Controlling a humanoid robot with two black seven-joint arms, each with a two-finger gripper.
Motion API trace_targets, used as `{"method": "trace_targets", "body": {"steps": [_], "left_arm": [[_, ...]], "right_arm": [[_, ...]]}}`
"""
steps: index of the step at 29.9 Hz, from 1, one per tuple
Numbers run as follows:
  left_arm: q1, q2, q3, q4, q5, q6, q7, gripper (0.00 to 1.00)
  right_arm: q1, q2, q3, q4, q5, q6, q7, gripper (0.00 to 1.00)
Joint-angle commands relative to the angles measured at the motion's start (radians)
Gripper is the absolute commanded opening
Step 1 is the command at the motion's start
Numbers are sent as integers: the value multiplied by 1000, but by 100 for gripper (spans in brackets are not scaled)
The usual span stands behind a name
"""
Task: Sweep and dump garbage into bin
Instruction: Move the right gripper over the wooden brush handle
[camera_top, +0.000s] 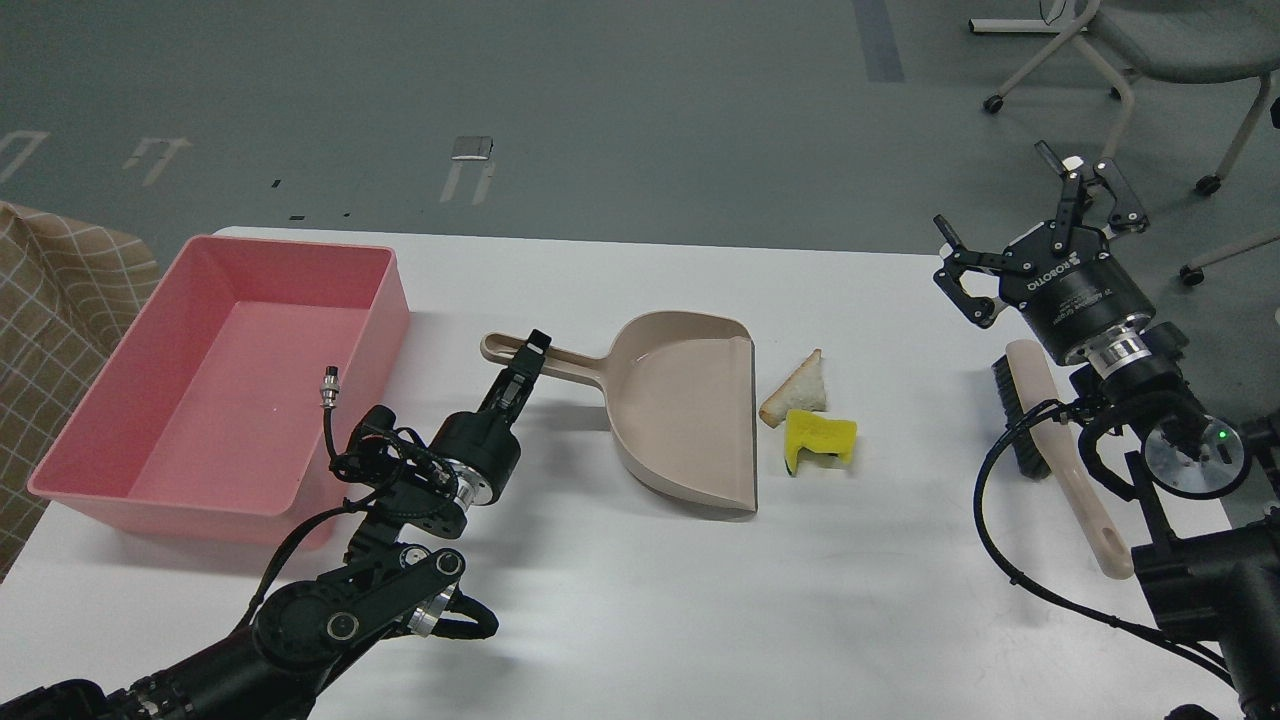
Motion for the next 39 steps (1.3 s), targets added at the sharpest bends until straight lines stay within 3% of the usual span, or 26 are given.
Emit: {"method": "trace_targets", "body": {"steps": [1, 9, 16, 23, 39], "left_arm": [[1, 0, 0, 0, 0, 0, -1, 0], [1, 5, 0, -1, 0, 0, -3, 0], [1, 5, 0, -1, 1, 0, -3, 0], [1, 5, 0, -1, 0, 0, -3, 0], [1, 8, 0, -1, 1, 0, -5, 0]], "right_arm": [[29, -54, -99, -3, -3, -25, -1, 100], [113, -188, -351, -1, -59, -50, -1, 100], [191, -298, -530, 0, -81, -53, -30, 100], [262, -401, -628, 3, -98, -65, -102, 100], [362, -562, -822, 63, -415, -62, -104, 99]]}}
